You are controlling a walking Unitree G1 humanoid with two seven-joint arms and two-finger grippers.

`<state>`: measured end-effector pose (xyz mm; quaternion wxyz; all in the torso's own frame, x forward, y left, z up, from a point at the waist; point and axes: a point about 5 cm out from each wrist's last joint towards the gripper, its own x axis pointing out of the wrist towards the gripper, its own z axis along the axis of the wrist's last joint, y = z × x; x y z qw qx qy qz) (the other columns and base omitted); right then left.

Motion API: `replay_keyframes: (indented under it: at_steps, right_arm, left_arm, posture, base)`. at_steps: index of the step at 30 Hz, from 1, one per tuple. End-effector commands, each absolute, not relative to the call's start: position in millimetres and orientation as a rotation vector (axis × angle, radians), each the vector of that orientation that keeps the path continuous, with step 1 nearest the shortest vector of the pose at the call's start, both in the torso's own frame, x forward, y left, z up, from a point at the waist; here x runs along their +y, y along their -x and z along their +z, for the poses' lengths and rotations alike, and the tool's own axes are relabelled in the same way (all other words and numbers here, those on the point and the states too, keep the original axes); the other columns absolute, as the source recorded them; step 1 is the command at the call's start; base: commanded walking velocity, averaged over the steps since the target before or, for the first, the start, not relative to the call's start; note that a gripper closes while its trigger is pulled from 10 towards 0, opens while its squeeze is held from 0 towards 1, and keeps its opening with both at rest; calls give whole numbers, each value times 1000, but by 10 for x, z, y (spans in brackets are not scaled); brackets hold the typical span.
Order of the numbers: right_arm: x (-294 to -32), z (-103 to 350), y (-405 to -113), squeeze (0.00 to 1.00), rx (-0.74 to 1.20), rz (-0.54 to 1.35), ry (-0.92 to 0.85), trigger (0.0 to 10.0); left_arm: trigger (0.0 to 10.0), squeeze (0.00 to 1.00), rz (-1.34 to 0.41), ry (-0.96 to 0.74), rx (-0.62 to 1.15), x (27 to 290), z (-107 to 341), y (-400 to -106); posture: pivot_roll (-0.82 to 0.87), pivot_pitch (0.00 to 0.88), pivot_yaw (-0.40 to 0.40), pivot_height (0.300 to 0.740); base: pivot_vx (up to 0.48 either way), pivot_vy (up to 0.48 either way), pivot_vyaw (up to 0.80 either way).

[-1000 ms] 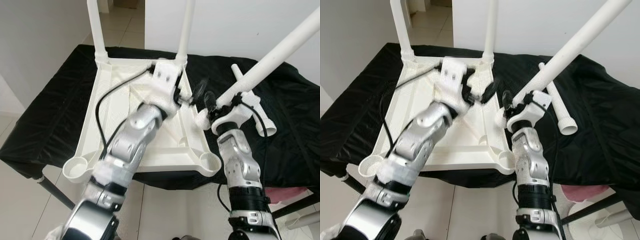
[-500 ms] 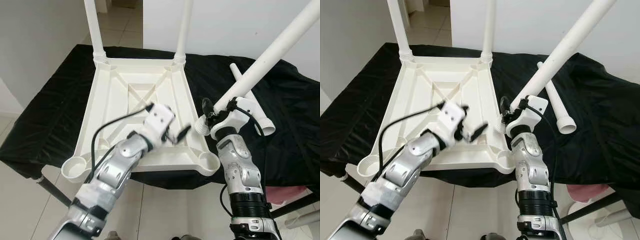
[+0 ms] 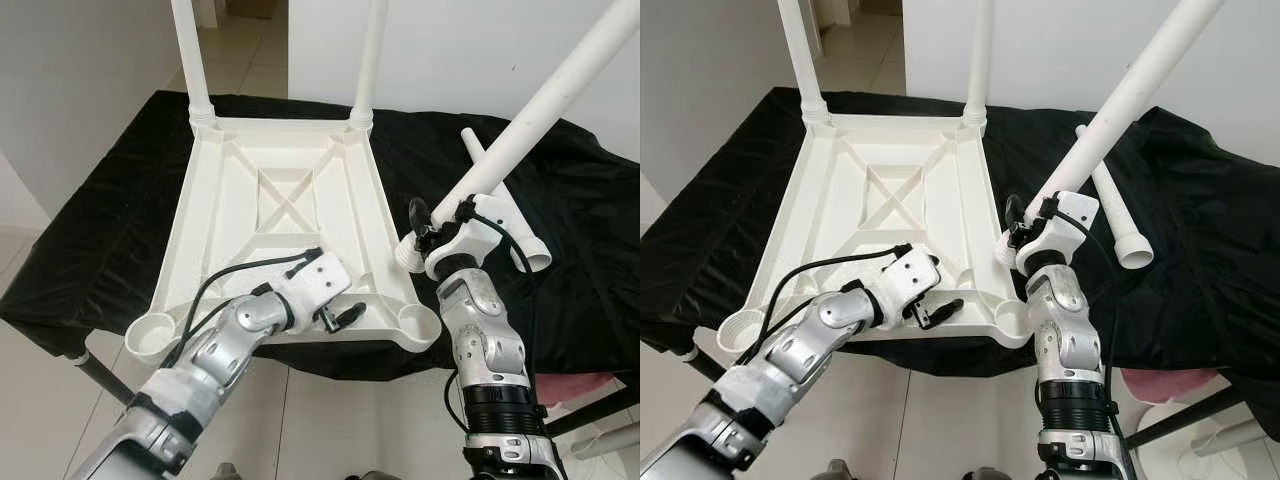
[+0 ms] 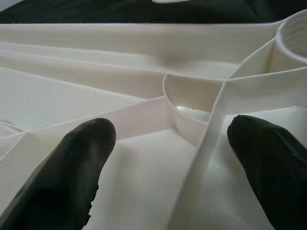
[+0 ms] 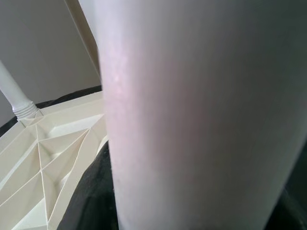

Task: Building children table

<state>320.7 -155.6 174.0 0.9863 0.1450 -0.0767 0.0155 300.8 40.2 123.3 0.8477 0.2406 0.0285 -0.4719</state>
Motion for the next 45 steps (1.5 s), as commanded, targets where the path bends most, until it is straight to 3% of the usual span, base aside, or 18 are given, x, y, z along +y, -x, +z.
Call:
replay_keyframes:
  at_steps: [1, 6, 16, 29, 36, 37, 45]
  right_arm:
    - [-1578, 1773, -3192, 0, -165, 22, -283, 10000]
    - [-1566, 1760, -3172, 0, -159, 20, -284, 10000]
    - [-1574, 1702, -3114, 0, -122, 24, -264, 10000]
    - [-1578, 1668, -3053, 0, -115, 51, -198, 10000]
    - [-1574, 1650, -2942, 0, -133, 91, -115, 10000]
    - [-1572, 1630, -2864, 0, -151, 100, -85, 10000]
    - [-1645, 1491, -2593, 0, -166, 77, -59, 10000]
  left_arm:
    - [10000, 0, -961, -550, 119, 408, 1108, -3030]
    - [10000, 0, -864, -601, 112, 315, 1142, -3193]
    - [10000, 0, -691, -522, 23, 129, 1339, -3380]
    - [10000, 0, -544, -462, -68, 103, 1499, -3499]
    - [10000, 0, -707, -314, -123, 236, 1594, -3403]
    - [10000, 0, -804, -282, -151, 307, 1611, -3304]
    - [10000, 0, -1082, -177, -132, 501, 1563, -2924]
  posture:
    - [-29, 0, -27, 740]
    - [-39, 0, -23, 740]
    - [-56, 0, -12, 740]
    - [-56, 0, -13, 740]
    - [-53, 0, -15, 740]
    - [-47, 0, -19, 740]
    - [-43, 0, -32, 740]
  base:
    - [0, 0, 0]
    - [0, 0, 0]
    - [0, 0, 0]
    - [0, 0, 0]
    - [0, 0, 0]
    - [0, 0, 0]
    - [0, 0, 0]
